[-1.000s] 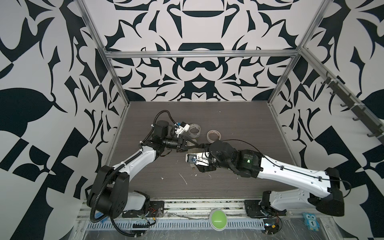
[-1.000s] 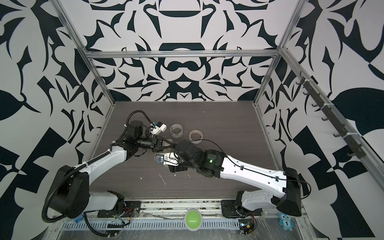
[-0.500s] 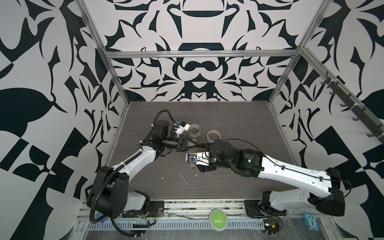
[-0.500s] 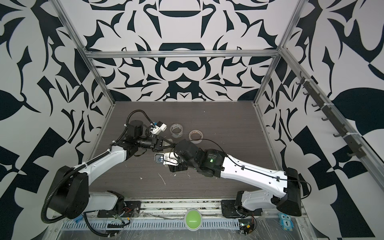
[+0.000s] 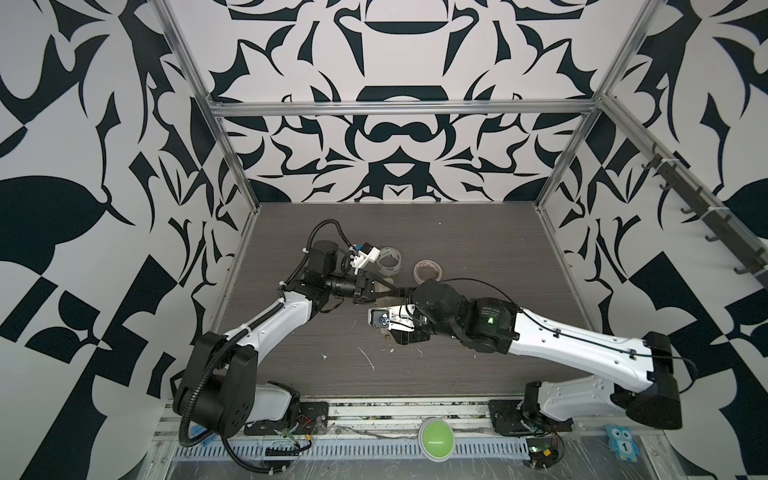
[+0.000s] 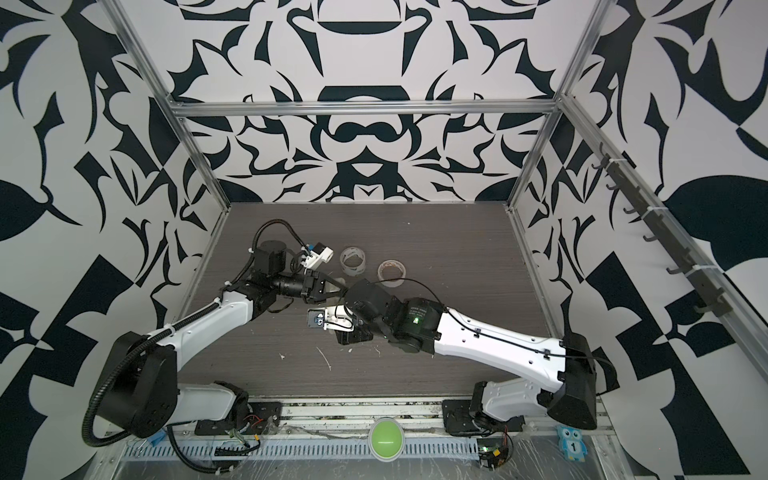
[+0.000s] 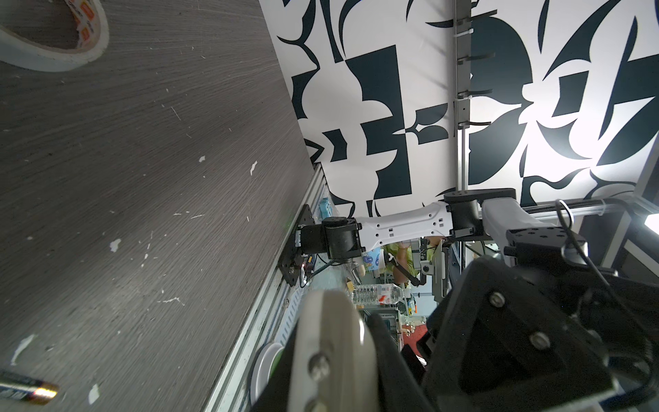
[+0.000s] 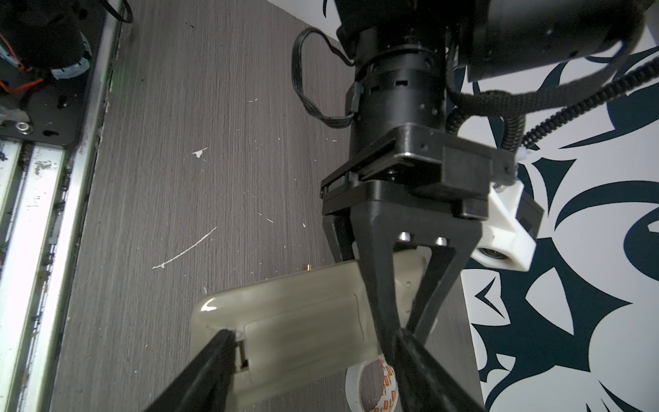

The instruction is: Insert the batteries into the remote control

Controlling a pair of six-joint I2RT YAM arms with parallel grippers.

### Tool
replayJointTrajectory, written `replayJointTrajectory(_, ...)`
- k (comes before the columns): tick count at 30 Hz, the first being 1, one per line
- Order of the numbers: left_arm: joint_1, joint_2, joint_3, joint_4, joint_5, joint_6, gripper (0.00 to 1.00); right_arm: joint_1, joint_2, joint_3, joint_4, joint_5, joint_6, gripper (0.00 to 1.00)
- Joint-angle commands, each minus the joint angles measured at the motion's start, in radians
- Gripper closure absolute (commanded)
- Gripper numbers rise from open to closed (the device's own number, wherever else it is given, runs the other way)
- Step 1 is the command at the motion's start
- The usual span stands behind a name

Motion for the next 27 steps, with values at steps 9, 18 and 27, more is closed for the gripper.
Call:
replayJointTrajectory(9,-0.003,-0.024,0.032,0.0,0.024,0.0,1.0,0.005,0.016,0.036,-0.014,0.034,-0.037,0.26)
replayJointTrajectory(18,-0.005,-0.028,0.025,-0.001,0.022,0.002,1.0,0.009,0.008,0.032,-0.009,0.068,-0.048,0.27)
replayJointTrajectory(27,-0.008,-0.022,0.025,-0.001,0.022,0.003,1.0,0.008,0.026,0.037,0.029,0.155,-0.054,0.28)
